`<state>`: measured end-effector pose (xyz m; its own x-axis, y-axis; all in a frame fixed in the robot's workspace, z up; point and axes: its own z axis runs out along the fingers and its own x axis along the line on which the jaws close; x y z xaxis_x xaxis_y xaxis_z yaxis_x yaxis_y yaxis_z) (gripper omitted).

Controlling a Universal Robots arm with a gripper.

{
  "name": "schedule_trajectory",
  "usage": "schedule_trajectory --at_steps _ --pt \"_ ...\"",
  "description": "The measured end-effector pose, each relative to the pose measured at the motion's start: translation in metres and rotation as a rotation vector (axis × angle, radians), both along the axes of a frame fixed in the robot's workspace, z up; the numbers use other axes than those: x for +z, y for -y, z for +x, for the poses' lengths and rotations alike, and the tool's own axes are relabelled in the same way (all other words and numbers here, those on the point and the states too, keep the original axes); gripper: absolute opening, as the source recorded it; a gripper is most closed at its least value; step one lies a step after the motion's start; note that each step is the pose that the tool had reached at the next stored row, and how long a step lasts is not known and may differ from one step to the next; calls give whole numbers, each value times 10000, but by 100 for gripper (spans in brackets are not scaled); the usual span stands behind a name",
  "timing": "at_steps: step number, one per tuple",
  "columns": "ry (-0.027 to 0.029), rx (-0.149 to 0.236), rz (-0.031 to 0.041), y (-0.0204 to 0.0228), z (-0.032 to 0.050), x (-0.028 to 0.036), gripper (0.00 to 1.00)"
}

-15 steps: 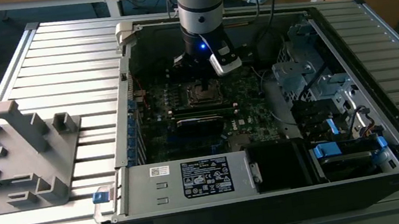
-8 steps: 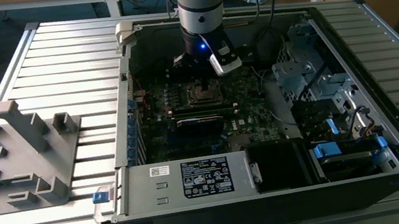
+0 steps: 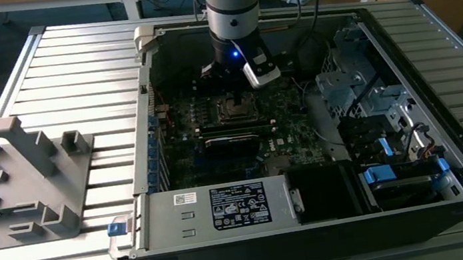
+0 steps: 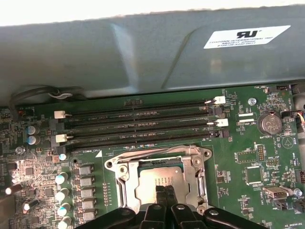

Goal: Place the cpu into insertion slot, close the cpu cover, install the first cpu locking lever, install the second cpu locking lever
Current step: 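Install the first cpu locking lever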

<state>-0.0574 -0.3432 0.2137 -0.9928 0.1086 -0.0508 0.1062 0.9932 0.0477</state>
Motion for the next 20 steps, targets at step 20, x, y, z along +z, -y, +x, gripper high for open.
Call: schedule_trajectory --at_steps 20 --pt "0 0 0 0 0 67 11"
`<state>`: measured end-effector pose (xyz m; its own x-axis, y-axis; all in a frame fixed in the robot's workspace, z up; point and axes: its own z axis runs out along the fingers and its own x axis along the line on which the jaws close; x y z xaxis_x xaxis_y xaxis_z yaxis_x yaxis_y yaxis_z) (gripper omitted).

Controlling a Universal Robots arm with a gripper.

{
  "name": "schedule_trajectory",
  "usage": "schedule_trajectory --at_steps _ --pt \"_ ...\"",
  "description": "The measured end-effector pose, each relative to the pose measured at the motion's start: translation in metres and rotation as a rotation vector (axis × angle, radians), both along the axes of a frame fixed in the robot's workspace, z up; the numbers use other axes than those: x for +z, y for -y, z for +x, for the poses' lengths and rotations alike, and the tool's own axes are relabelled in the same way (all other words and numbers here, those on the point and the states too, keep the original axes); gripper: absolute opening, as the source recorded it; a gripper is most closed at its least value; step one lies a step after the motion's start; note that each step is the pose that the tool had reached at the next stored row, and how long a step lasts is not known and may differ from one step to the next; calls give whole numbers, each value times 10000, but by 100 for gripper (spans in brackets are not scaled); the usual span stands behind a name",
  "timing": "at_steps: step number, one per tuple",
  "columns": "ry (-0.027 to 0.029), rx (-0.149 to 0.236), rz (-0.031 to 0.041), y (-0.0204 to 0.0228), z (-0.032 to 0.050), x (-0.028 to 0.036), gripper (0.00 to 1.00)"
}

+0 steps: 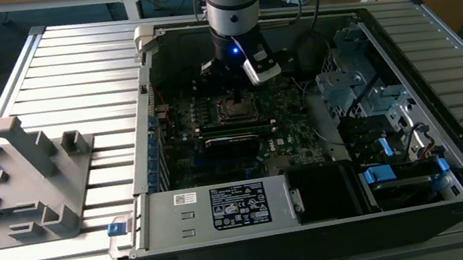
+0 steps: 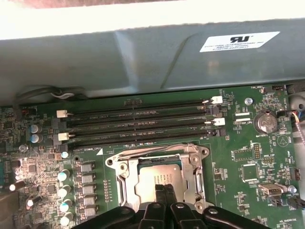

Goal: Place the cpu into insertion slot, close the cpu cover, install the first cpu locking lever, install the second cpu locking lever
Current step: 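Install the first cpu locking lever, then install the second cpu locking lever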

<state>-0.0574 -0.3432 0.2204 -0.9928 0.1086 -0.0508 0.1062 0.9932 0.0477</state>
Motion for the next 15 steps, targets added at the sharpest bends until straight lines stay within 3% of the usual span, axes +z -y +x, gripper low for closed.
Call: schedule_trajectory --at_steps 15 --pt "-1 0 -1 0 0 54 11"
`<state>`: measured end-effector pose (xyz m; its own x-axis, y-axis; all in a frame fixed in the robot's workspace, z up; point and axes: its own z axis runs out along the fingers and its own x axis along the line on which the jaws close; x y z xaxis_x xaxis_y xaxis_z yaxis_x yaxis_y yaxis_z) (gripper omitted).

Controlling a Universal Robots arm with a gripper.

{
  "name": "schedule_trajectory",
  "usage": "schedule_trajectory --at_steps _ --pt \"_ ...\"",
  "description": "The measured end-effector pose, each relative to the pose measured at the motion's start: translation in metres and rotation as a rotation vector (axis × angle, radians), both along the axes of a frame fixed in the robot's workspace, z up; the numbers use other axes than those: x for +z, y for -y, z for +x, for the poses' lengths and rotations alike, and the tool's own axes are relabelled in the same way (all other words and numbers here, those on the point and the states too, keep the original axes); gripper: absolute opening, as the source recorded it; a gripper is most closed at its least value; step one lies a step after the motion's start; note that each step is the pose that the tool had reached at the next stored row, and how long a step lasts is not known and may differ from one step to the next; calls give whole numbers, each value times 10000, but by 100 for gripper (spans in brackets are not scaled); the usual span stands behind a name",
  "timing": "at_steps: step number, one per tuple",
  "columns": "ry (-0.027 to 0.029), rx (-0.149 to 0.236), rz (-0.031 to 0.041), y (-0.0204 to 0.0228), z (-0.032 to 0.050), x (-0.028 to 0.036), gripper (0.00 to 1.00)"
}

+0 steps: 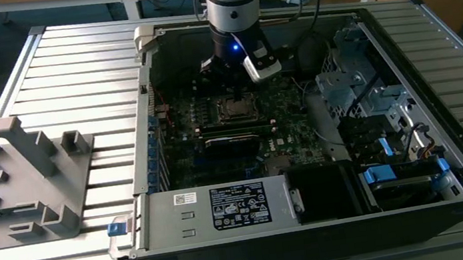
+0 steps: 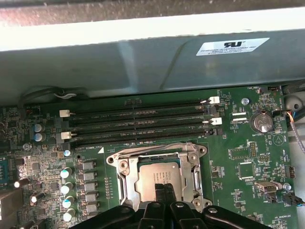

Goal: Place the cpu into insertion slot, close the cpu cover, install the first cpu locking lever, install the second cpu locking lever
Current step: 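Install the second cpu locking lever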

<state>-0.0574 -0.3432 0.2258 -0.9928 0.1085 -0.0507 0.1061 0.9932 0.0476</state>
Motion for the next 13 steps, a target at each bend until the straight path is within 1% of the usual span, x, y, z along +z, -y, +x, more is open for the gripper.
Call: schedule_trajectory --at_steps 4,11,13 --pt "-1 0 -2 0 0 8 11" --pt "0 0 0 0 0 71 11" --pt "1 0 2 0 0 75 11"
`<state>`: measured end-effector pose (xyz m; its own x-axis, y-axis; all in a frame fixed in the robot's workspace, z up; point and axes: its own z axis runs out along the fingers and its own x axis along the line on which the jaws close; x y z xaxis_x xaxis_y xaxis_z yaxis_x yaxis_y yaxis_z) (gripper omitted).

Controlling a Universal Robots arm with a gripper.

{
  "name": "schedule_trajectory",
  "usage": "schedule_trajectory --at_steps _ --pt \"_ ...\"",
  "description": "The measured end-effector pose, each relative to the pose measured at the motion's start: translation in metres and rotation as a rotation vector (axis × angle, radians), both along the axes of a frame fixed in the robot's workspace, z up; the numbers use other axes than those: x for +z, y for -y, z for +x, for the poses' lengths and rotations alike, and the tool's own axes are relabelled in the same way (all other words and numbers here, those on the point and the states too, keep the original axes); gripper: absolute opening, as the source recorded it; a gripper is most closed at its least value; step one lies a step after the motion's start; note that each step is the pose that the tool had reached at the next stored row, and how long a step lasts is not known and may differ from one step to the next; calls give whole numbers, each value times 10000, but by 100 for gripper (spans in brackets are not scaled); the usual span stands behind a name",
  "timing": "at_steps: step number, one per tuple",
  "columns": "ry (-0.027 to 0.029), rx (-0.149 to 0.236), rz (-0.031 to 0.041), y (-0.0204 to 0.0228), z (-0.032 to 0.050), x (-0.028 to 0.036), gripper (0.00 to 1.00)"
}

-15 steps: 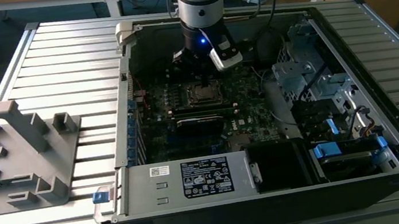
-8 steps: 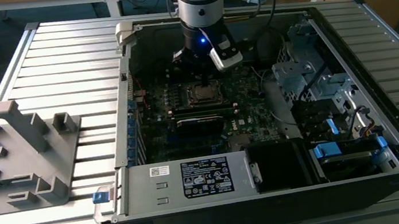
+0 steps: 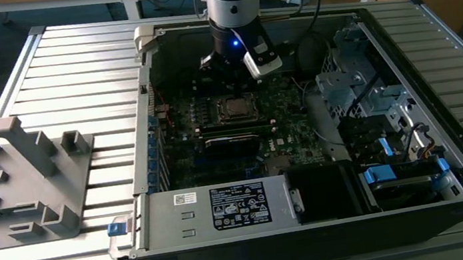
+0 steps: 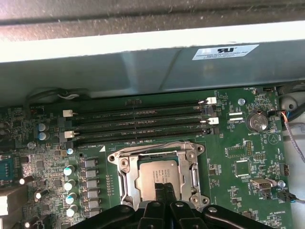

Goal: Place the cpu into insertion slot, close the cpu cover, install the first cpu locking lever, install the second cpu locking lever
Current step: 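Install the second cpu locking lever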

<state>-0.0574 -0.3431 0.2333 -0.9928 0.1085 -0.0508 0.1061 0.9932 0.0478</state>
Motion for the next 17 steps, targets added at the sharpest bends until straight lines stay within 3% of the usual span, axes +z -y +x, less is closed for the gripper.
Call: schedule_trajectory --at_steps 8,17 --pt "-3 1 -5 4 0 9 11" --pt "-1 0 -2 85 0 7 11"
